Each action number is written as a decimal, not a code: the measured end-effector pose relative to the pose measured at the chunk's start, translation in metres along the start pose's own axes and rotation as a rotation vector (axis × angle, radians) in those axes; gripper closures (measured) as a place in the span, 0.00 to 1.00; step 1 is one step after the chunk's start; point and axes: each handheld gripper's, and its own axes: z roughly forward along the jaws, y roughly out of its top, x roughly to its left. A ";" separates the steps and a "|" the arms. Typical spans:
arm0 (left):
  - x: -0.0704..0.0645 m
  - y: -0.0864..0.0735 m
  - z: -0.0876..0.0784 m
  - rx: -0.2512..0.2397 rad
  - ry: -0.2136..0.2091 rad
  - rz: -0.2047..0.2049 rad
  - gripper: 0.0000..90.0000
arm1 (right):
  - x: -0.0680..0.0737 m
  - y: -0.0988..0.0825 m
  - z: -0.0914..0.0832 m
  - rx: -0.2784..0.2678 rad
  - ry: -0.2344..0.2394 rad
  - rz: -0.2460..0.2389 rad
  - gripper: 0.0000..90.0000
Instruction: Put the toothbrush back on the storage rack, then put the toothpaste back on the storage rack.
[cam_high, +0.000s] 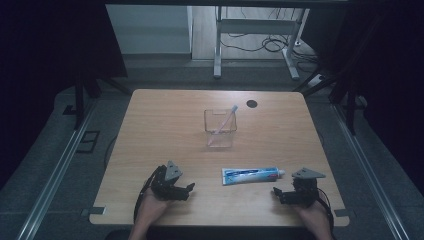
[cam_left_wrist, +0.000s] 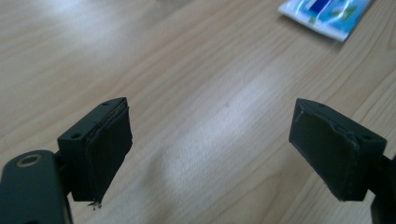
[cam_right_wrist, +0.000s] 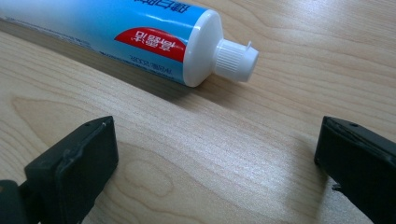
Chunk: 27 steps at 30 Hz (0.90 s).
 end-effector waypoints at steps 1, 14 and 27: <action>0.000 -0.002 0.001 0.006 -0.002 0.000 0.15 | 0.000 0.000 0.000 -0.001 0.000 0.001 0.00; 0.002 -0.014 -0.002 0.010 0.009 -0.040 0.15 | 0.000 0.002 -0.005 0.013 -0.001 -0.007 0.11; 0.002 -0.019 0.002 0.029 0.021 -0.046 0.15 | -0.008 0.015 -0.029 0.001 0.088 -0.008 0.28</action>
